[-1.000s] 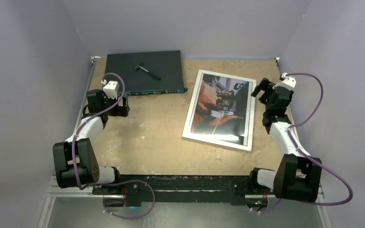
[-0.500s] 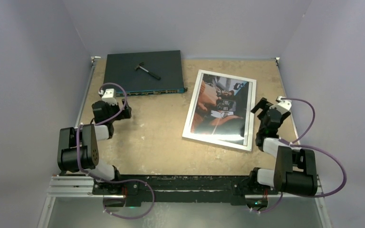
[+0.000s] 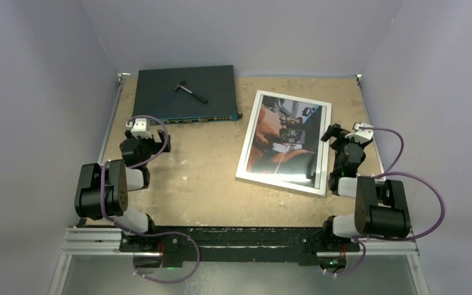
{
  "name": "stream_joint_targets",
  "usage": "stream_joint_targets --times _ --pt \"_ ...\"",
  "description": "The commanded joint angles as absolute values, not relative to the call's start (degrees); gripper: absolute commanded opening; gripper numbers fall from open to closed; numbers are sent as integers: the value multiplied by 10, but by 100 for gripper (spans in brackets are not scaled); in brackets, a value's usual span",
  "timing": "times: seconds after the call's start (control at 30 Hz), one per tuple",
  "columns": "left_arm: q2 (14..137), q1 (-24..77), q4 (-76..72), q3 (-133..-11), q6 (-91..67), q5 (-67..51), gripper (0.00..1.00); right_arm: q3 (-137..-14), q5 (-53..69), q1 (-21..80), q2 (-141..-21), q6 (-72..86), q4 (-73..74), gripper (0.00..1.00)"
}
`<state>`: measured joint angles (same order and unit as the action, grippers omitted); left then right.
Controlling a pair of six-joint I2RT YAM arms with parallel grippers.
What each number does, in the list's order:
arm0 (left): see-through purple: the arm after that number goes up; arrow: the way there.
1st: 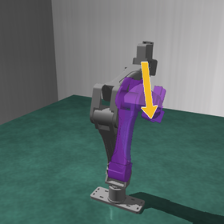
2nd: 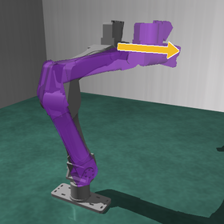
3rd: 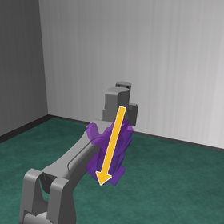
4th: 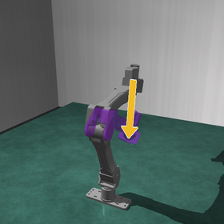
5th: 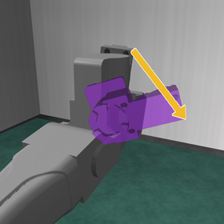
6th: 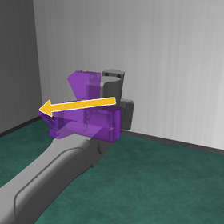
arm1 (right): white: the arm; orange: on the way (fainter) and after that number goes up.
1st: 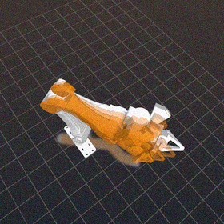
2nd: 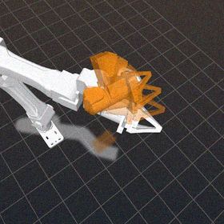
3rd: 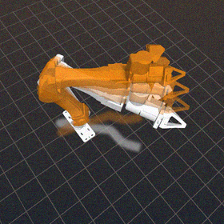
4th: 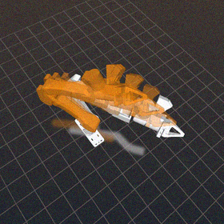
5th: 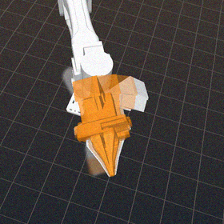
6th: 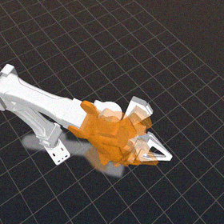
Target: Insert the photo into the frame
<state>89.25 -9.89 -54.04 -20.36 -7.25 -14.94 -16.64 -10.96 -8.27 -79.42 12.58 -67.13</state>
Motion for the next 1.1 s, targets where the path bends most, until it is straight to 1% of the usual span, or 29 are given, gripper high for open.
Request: stream_joint_targets --times 0.0,0.03,0.1,0.17,0.2,0.23,0.27,0.3,0.33,0.37,0.4,0.43,0.5,0.6,1.07 --pt "919 -80 -719 -156 -53 -166 100 -137 -97 -64 -817 107 -826 99" --pt "930 -70 -760 -143 -46 -161 100 -133 -102 -58 -820 101 -839 99" --pt "922 -33 -747 -127 3 -124 100 -129 -104 -38 -819 77 -841 99" --pt "957 9 -818 -112 32 -90 100 -107 -100 -9 -844 38 -917 99" --pt "947 14 -794 -122 28 -65 100 -96 -96 12 -863 16 -955 99" --pt "936 15 -736 -143 29 -56 100 -88 -86 31 -886 -15 -995 99" --pt "944 14 -719 -151 23 -54 100 -88 -85 53 -907 -39 -1025 99" --pt "953 13 -748 -147 19 -54 100 -100 -111 66 -899 -50 -987 99" --pt "947 13 -742 -150 19 -53 100 -125 -105 66 -890 -33 -908 99" --pt "940 13 -717 -152 21 -52 100 -152 -111 52 -894 -12 -860 99" --pt "943 12 -722 -150 20 -52 100 -167 -80 27 -902 8 -849 99" --pt "950 12 -748 -147 18 -53 100 -167 -68 19 -898 10 -849 99" --pt "942 13 -722 -151 19 -51 100 -165 -73 18 -895 9 -852 99" --pt "948 12 -739 -149 16 -51 100 -160 -75 18 -894 7 -863 99" --pt "949 12 -722 -157 17 -54 100 -159 -76 18 -895 7 -869 99"
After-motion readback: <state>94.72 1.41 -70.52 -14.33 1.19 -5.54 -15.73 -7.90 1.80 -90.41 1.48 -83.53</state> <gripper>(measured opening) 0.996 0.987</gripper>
